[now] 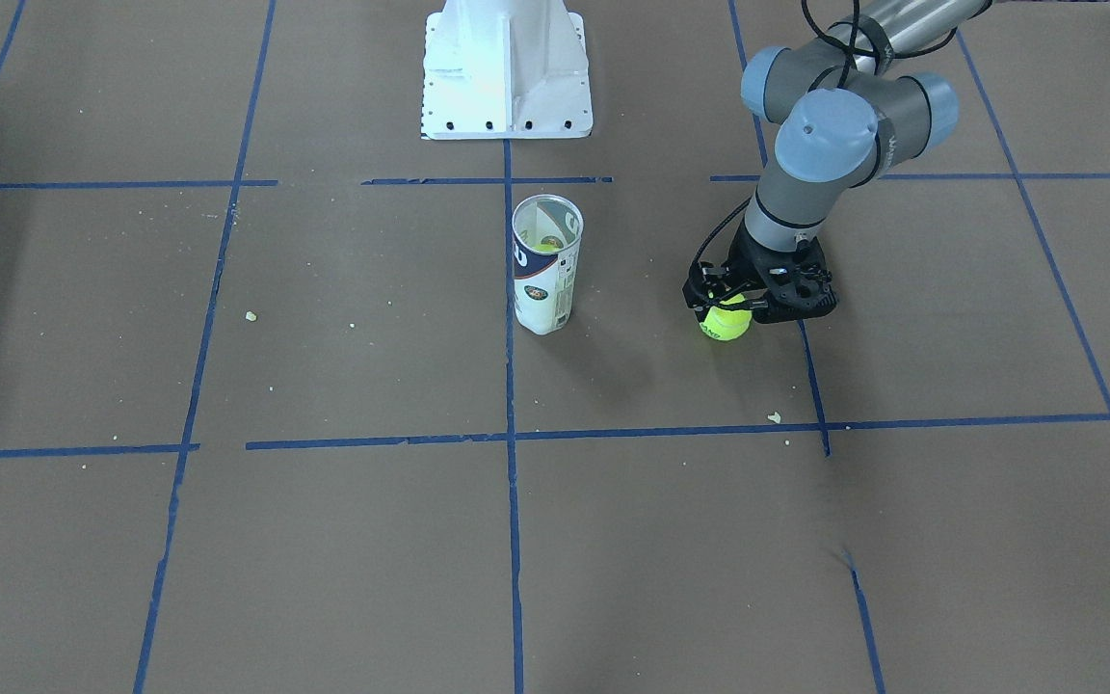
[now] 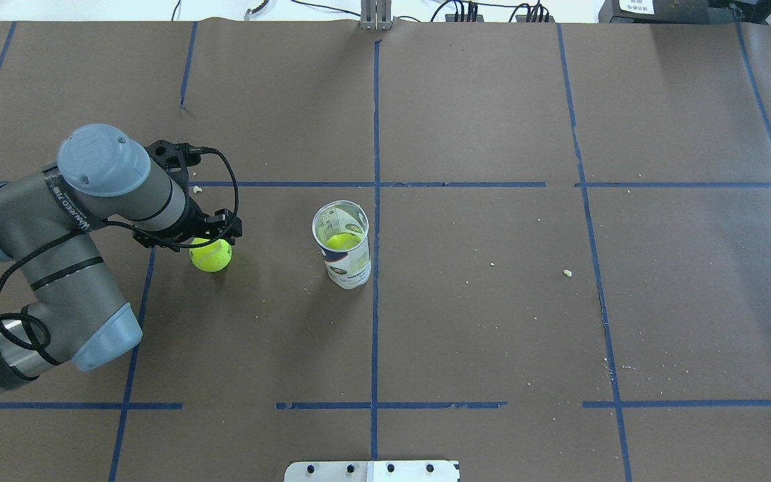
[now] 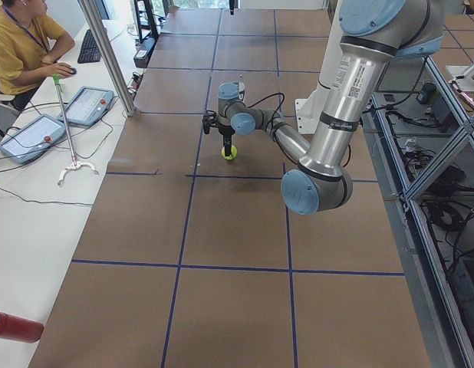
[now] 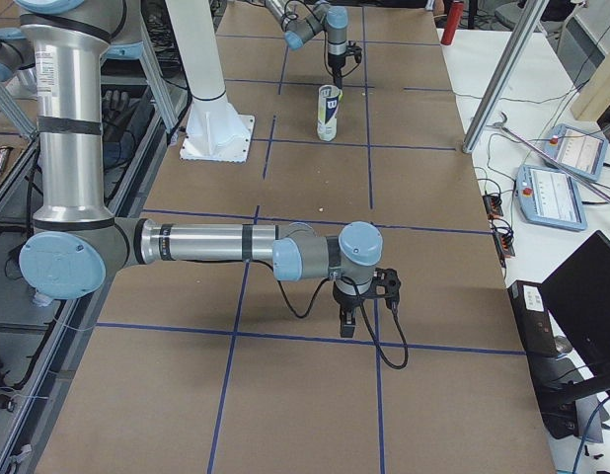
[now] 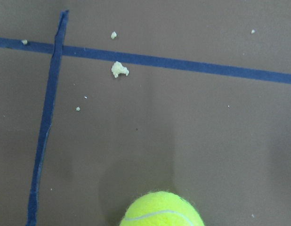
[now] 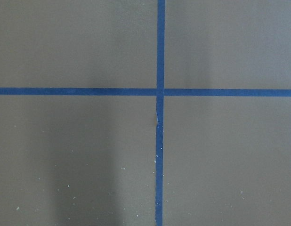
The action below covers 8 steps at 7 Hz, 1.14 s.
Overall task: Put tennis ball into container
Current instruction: 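Move the left gripper down onto the loose tennis ball and close it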
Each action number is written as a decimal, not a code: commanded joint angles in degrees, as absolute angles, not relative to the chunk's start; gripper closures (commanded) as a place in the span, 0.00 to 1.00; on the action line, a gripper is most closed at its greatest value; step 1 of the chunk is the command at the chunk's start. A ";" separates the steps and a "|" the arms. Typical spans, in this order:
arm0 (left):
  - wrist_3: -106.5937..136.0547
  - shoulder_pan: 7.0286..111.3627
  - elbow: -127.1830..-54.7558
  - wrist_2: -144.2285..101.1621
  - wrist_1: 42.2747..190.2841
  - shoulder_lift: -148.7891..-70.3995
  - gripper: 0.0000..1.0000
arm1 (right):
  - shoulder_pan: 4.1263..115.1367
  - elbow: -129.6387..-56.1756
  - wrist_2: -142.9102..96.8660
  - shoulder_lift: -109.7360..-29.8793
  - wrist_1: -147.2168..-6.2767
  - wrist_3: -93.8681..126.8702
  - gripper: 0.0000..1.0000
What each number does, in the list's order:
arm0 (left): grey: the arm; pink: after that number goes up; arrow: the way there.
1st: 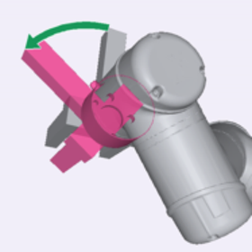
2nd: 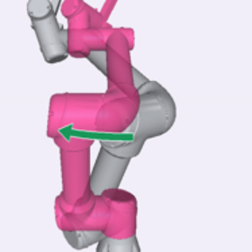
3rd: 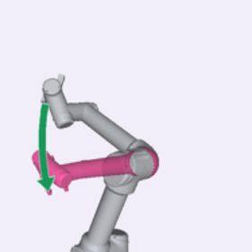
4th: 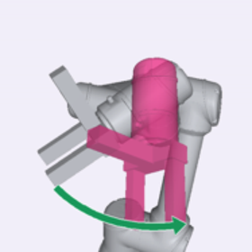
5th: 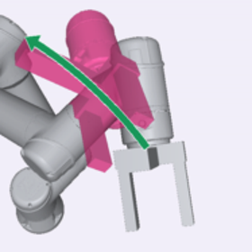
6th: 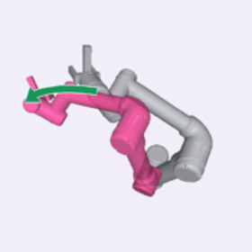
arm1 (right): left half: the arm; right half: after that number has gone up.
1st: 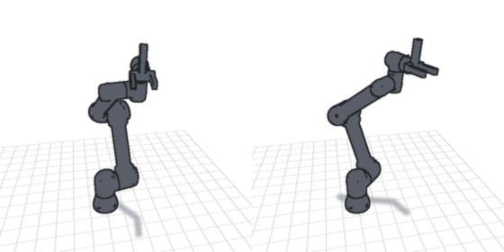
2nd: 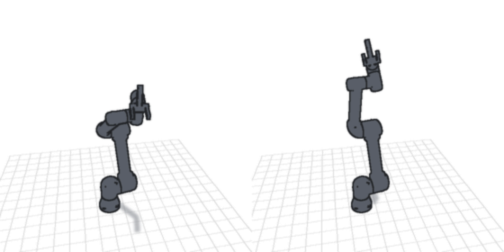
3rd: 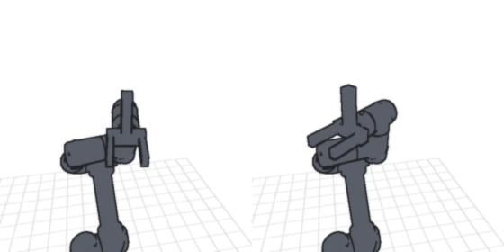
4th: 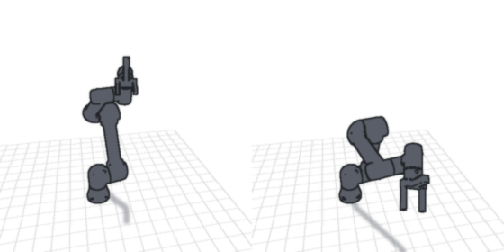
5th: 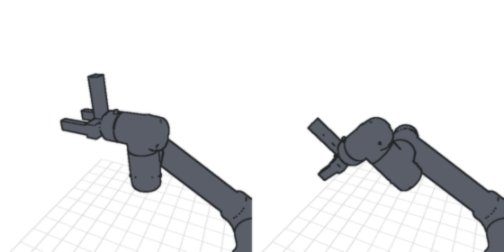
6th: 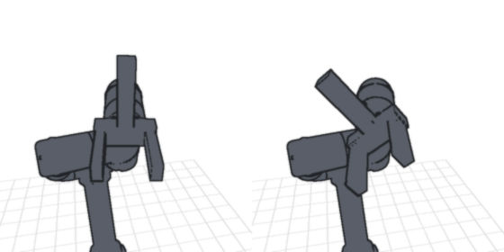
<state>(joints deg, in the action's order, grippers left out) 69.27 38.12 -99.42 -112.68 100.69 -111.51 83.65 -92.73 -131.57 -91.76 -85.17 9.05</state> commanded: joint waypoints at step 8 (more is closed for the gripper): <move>69.35 36.74 -94.56 -113.11 106.97 -111.62 0.65 | 83.67 -92.72 -131.57 -91.76 -85.17 9.05 0.00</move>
